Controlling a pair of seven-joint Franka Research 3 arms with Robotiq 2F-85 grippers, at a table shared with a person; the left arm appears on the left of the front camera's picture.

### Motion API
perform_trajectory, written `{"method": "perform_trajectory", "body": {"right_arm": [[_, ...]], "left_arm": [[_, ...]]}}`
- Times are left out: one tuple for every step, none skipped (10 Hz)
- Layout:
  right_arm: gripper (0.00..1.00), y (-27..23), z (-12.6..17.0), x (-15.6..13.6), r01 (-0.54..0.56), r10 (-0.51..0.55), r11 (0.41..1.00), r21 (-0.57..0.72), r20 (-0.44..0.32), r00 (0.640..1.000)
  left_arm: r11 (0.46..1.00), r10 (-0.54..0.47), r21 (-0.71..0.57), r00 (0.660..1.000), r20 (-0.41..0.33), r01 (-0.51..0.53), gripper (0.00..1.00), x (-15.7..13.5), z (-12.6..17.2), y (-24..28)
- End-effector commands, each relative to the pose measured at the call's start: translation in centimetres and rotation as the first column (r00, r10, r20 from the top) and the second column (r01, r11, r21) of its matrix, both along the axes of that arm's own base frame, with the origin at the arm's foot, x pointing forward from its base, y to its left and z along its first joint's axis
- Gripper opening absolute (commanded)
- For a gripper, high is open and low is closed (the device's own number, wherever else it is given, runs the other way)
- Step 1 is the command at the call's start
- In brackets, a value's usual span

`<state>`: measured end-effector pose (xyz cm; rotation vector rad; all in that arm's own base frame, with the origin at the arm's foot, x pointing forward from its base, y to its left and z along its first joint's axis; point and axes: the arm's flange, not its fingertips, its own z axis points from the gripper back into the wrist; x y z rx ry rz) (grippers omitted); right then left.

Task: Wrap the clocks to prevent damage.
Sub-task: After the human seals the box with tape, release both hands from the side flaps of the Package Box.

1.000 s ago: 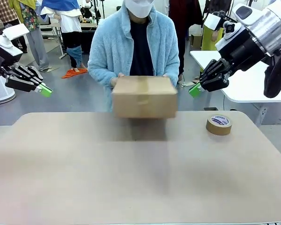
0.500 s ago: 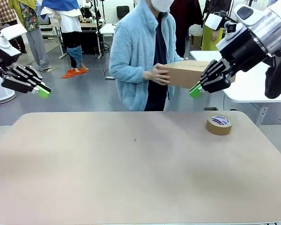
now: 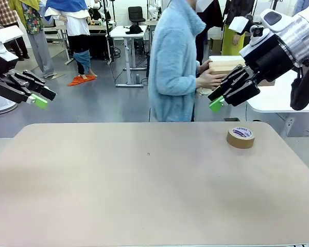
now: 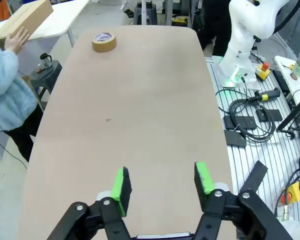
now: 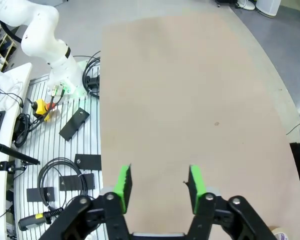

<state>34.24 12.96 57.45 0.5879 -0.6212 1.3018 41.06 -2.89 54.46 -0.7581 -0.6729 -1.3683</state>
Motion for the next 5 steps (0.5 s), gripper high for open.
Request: {"method": "perform_trajectory", "body": {"right_arm": [[1.00, -0.17, -0.58, 0.00, -0.003, 0.003, 0.999, 0.034, -0.024, 1.000], [1.00, -0.29, -0.69, 0.13, 0.001, 0.001, 0.999, 0.048, -0.027, 1.000], [1.00, -0.37, -0.74, 0.15, 0.001, 0.000, 0.999, 0.050, -0.030, 1.000], [1.00, -0.41, -0.76, 0.07, -0.001, 0.003, 0.998, 0.057, -0.033, 0.999], [1.00, -0.48, -0.83, 0.08, 0.001, 0.001, 0.998, 0.066, -0.033, 0.999]], "left_arm": [[1.000, 0.011, -0.026, 1.000, -0.019, -0.011, 1.00, -0.34, 0.17, -0.30], [1.000, 0.002, -0.025, 1.000, -0.025, -0.002, 1.00, -0.04, 0.10, -0.29], [0.999, 0.000, -0.038, 1.000, -0.030, -0.002, 1.00, 0.08, -0.08, -0.17], [0.999, 0.005, -0.042, 0.999, -0.032, -0.007, 1.00, 0.02, -0.14, -0.17], [0.999, 0.011, -0.041, 0.999, -0.035, -0.013, 1.00, 0.15, -0.29, -0.26]]}}
